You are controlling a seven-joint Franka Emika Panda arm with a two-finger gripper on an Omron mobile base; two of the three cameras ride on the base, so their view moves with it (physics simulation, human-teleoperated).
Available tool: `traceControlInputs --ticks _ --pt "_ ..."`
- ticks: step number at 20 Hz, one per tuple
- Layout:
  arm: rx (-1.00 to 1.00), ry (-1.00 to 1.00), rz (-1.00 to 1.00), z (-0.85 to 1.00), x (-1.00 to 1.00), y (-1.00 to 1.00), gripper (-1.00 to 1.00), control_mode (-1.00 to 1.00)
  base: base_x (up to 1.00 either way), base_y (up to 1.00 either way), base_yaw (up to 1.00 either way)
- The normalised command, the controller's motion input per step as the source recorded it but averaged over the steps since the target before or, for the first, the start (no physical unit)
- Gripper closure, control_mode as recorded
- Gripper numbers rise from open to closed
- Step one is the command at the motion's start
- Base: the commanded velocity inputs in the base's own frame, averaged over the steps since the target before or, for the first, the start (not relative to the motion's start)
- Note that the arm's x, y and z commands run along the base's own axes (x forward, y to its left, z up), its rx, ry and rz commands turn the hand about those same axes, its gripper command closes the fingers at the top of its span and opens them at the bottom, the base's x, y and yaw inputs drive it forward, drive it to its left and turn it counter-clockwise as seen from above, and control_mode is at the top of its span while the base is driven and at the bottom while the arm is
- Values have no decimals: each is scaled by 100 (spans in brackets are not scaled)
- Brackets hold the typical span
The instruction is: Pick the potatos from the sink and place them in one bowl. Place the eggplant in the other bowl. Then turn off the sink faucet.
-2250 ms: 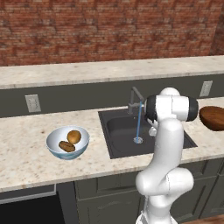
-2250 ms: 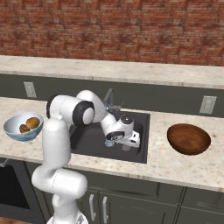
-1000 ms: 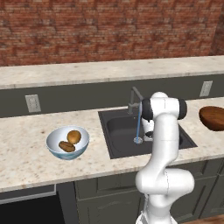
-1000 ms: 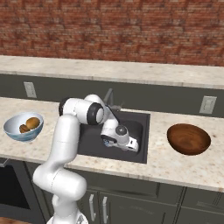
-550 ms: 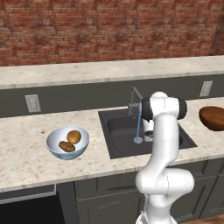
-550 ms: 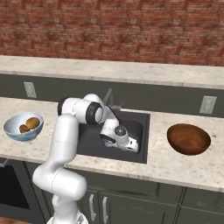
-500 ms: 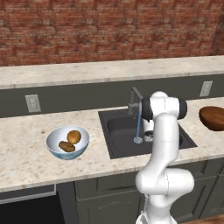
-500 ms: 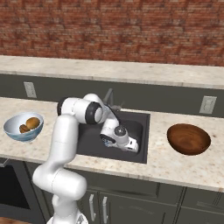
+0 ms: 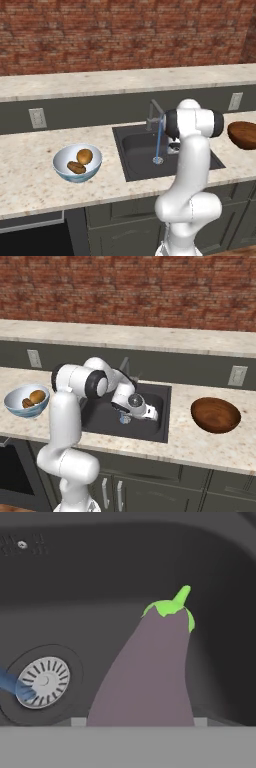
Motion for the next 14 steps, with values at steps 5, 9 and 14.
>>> traceControlInputs --ticks 5,9,14 --pt "0 -6 6 97 -7 0 100 -100 0 0 0" --pt "0 1 3 94 -14 0 100 -100 0 0 0" --pt "0 2 0 100 -7 0 100 -100 0 0 0"
